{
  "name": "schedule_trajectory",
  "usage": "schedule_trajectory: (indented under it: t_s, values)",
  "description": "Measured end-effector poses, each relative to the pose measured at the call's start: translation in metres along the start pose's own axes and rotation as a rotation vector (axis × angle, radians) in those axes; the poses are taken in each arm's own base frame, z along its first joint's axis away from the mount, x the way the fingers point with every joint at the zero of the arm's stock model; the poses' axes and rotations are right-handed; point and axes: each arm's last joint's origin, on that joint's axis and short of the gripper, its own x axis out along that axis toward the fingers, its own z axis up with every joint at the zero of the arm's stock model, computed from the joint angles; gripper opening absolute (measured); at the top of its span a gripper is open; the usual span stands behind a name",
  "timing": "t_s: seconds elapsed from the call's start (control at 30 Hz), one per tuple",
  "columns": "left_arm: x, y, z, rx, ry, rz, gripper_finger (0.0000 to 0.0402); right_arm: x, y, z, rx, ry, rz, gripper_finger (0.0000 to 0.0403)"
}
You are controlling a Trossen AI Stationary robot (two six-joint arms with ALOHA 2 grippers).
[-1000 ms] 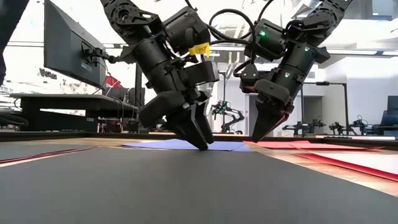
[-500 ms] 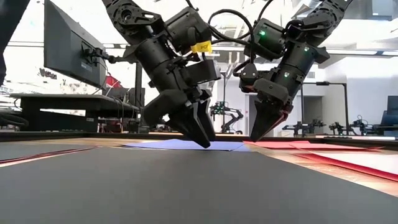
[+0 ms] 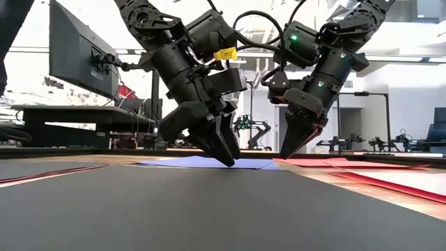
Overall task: Organize paper
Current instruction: Stack the blue paper on top of the blue paper
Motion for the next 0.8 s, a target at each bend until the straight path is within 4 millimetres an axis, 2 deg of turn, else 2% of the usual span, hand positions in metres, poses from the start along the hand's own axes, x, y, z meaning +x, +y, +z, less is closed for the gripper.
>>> schedule_trajectory:
  t_s: [0.27, 0.6, 0.8]
  values:
    - [0.0, -0.001, 0.0, 0.005, -0.003, -0.011, 0.017, 0.0, 0.0, 0.0, -0.002, 0.001, 0.0, 0.0]
    - [0.013, -0.003, -0.002, 0.001, -0.021, -0.021, 0.017, 0.0, 0.0, 0.0, -0.002, -0.002, 0.0, 0.0]
    - [0.014, -0.002, 0.0, -0.004, -0.043, -0.003, 0.017, 0.0, 0.0, 0.0, -0.001, -0.001, -0.001, 0.0]
